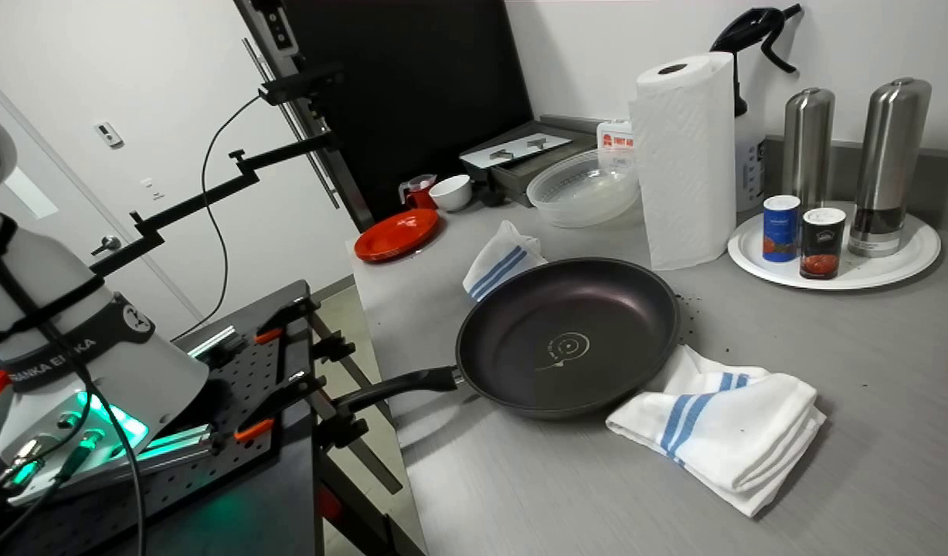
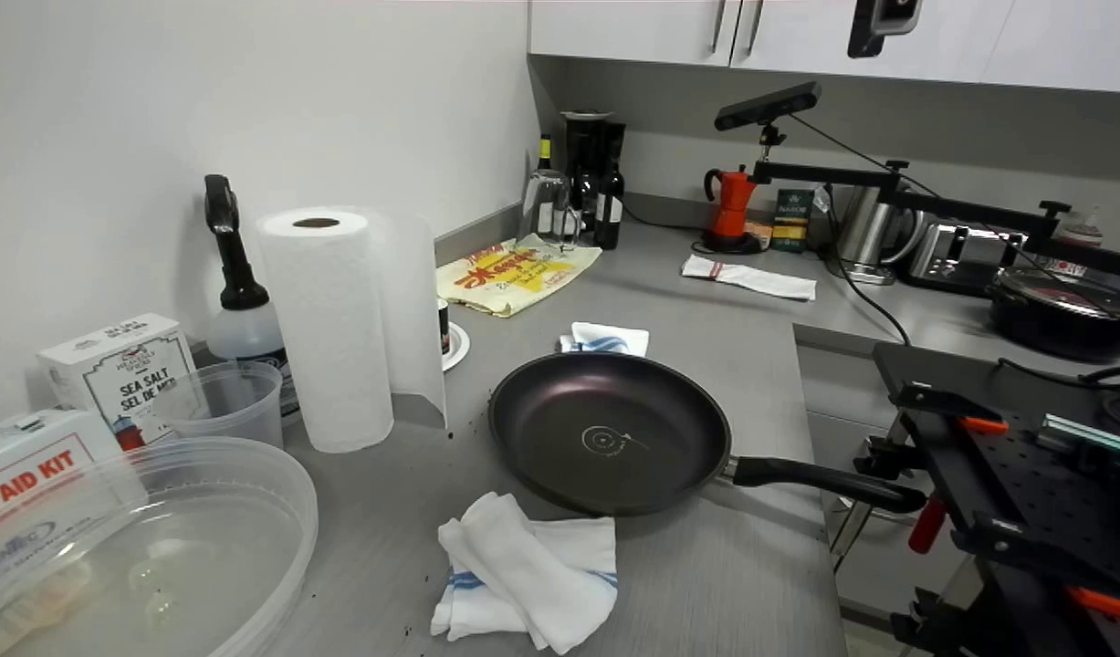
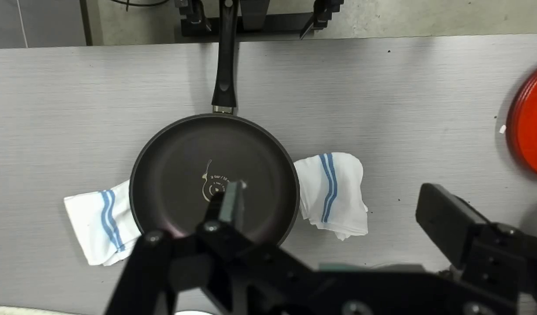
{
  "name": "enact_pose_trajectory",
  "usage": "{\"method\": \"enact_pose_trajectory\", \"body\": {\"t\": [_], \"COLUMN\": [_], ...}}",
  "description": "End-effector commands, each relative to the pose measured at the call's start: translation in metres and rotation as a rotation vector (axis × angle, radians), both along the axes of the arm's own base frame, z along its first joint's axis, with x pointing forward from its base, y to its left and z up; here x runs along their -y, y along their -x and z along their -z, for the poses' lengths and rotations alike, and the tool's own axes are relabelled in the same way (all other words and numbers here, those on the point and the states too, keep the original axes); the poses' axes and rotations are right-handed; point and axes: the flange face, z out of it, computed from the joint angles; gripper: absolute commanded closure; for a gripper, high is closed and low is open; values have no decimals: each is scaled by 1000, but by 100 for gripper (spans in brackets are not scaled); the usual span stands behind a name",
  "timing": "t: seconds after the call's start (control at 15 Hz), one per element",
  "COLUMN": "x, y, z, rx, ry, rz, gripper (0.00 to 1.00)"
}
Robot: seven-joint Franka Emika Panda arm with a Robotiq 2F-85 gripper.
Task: Use the cloth to wipe the pan
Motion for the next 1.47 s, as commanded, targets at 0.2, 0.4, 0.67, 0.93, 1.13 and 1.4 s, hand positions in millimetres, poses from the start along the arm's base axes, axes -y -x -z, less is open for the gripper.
{"method": "enact_pose_trajectory", "body": {"t": [0.2, 0.4, 0.67, 0.93, 1.13, 1.4], "x": [0, 0, -4, -15, -33, -65], "y": [0, -5, -30, -58, -77, -93], "z": [0, 2, 36, 83, 127, 185], "rx": [-1, 50, 49, 34, 36, 19], "ry": [0, -14, -45, -76, -115, -145], "rz": [0, 17, 108, 165, 157, 43], "gripper": [0, 0, 0, 0, 0, 0]}}
